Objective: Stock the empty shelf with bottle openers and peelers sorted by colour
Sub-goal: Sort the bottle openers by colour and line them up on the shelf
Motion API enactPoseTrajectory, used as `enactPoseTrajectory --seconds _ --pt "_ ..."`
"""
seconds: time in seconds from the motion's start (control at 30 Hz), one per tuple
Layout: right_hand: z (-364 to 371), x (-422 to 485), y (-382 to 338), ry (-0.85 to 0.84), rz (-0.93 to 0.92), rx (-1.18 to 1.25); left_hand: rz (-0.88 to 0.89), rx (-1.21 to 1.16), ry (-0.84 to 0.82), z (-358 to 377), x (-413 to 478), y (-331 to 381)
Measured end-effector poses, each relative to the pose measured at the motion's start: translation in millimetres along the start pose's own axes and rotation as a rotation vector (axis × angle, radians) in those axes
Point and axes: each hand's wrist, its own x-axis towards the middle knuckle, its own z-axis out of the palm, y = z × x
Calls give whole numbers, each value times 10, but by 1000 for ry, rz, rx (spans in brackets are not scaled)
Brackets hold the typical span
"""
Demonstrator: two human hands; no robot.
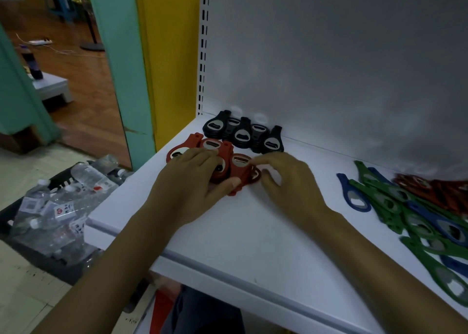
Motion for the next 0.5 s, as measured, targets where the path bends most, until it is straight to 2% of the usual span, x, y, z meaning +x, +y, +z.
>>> enactPoseTrajectory --seconds 0.07,0.17,0.33,0.5 --pt "6 -32 58 -40 87 -72 -8 22 -7 3 0 4" --pt "62 -23 102 -164 109 -117 -10 16 -7 -1 7 8" --pt "116 41 115 -94 190 -108 18 16 -1 6 4 10" --pt "165 152 207 -108 276 -62 178 47 -7 29 22 41"
